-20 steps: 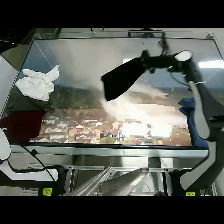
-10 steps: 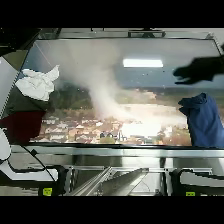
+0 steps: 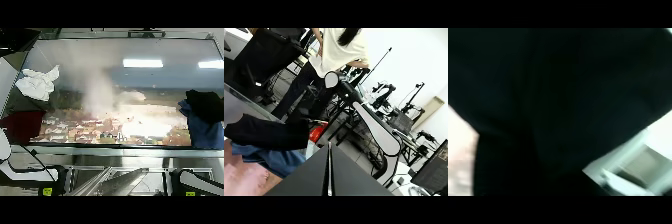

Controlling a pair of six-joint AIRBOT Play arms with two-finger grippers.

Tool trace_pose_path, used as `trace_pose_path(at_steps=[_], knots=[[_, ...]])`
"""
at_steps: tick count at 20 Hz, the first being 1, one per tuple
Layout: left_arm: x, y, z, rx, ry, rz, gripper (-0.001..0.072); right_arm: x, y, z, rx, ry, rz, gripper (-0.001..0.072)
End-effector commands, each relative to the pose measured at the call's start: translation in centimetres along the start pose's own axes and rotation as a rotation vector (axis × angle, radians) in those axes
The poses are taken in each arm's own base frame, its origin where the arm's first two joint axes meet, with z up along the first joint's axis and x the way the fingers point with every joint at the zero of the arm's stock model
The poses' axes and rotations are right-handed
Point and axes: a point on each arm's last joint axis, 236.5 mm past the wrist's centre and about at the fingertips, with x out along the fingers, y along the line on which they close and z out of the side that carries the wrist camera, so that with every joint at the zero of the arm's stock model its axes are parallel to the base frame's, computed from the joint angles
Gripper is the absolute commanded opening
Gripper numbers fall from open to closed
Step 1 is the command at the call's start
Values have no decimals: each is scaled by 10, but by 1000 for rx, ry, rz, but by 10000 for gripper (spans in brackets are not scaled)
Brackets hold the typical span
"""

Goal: Fold the shirts.

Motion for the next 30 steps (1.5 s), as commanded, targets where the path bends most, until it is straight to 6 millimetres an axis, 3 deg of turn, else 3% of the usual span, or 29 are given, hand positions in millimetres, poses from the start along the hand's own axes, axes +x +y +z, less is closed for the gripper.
trace_pose_path(at_steps=[1, 2, 3, 6, 9, 10, 12, 14, 16, 18, 20, 22, 24, 26, 28, 30], knots=[[-1, -1, -2, 1, 7, -5, 15, 35, -38, -25, -6, 130, -193, 163], [-1, -1, -1, 1, 6, -4, 14, 38, -40, -27, -8, 149, -209, 422], [0, -1, -1, 1, 5, -4, 14, 39, -39, -27, -21, 155, -209, 527], [0, 0, 0, -8, -1, 0, 14, 25, -33, -15, -27, 106, -178, 526], [-1, 3, 4, -8, -17, 10, 14, -10, -11, 5, -24, 4, -61, 523], [-1, 3, 5, -7, -21, 13, 14, -24, 3, 9, -37, -32, 1, 434], [-1, 8, 12, -7, -50, 32, 12, -49, 37, 12, -81, -88, 138, 13], [-1, 12, 16, -7, -70, 48, 13, -65, 72, 4, -167, -121, 254, 16], [-2, 24, 7, -14, -32, 101, 13, -70, 103, -12, -244, -130, 319, 15], [1, 43, -20, -43, 79, 178, 12, -68, 138, -38, -354, -156, 368, 15], [14, 35, -47, -107, 159, 136, 12, -57, 173, -86, -520, -169, 430, 15], [32, 28, -78, -171, 184, 102, 13, -38, 192, -139, -662, -174, 471, 15], [45, 31, -122, -261, 192, 116, 13, -15, 194, -186, -767, -171, 490, 15], [43, 53, -180, -376, 220, 245, 13, 4, 186, -225, -846, -130, 516, 15], [33, 72, -236, -481, 232, 367, 14, 16, 180, -236, -871, -138, 530, 16], [28, 75, -260, -532, 208, 400, 15, 17, 179, -234, -904, -152, 530, 16]])
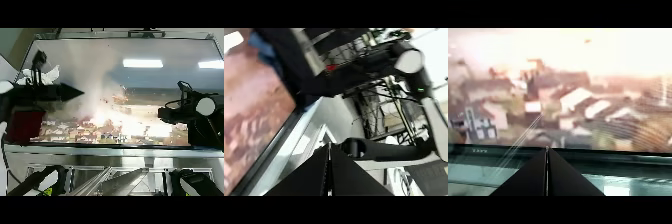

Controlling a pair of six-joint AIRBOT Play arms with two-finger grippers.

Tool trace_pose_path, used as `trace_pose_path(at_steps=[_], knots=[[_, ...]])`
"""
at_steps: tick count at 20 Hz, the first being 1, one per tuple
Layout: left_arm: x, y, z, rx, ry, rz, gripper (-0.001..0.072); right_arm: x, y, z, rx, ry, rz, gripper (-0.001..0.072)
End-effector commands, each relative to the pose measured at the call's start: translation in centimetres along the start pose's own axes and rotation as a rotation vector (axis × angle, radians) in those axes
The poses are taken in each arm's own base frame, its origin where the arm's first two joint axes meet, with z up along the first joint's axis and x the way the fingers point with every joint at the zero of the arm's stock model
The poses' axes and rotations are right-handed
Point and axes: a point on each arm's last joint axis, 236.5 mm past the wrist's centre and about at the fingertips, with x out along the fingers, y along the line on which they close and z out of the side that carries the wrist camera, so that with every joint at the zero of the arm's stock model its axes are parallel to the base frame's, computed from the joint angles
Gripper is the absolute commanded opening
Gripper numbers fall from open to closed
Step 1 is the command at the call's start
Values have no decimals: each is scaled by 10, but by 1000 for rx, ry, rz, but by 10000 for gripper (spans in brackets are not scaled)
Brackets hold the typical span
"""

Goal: Fold the shirts.

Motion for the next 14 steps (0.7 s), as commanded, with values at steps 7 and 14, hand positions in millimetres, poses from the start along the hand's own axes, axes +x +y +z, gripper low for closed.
trace_pose_path(at_steps=[7, 14], knots=[[8, 30, -57, -87, -22, 117, 14, 10, 9, -12, -69, -16, 40, 17], [7, 31, -52, -74, -45, 133, 14, 11, 9, -12, -69, -16, 40, 17]])
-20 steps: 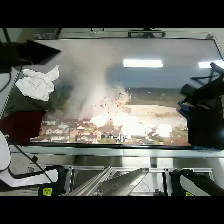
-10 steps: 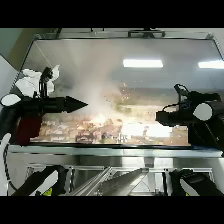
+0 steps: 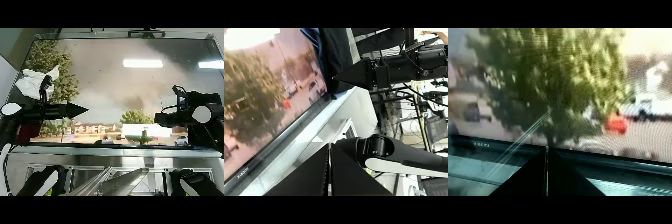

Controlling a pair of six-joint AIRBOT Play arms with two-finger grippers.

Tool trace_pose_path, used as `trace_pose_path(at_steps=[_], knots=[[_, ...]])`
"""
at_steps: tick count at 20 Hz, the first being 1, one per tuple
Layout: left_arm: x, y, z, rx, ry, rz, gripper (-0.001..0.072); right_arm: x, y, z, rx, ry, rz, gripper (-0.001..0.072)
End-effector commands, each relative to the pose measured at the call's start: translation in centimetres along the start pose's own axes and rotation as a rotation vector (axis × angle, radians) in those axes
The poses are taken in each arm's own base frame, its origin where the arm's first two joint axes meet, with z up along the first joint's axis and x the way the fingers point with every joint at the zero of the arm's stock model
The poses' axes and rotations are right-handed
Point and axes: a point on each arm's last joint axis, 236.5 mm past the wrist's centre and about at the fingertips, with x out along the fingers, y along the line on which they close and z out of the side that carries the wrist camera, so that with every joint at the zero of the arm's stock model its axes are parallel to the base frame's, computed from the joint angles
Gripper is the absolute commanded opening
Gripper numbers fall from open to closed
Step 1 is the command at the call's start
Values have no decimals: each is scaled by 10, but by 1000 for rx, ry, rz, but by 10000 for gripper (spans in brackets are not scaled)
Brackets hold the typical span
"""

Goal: Fold the shirts.

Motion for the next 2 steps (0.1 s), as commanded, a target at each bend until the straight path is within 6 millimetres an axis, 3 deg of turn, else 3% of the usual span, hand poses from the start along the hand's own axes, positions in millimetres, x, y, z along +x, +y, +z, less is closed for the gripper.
trace_pose_path(at_steps=[1, 2], knots=[[0, 1, 1, 4, -9, 7, 14, 0, 0, 0, -1, -1, 0, 17], [0, 1, 1, 4, -8, 7, 14, 0, 0, 0, -1, -1, 0, 17]])
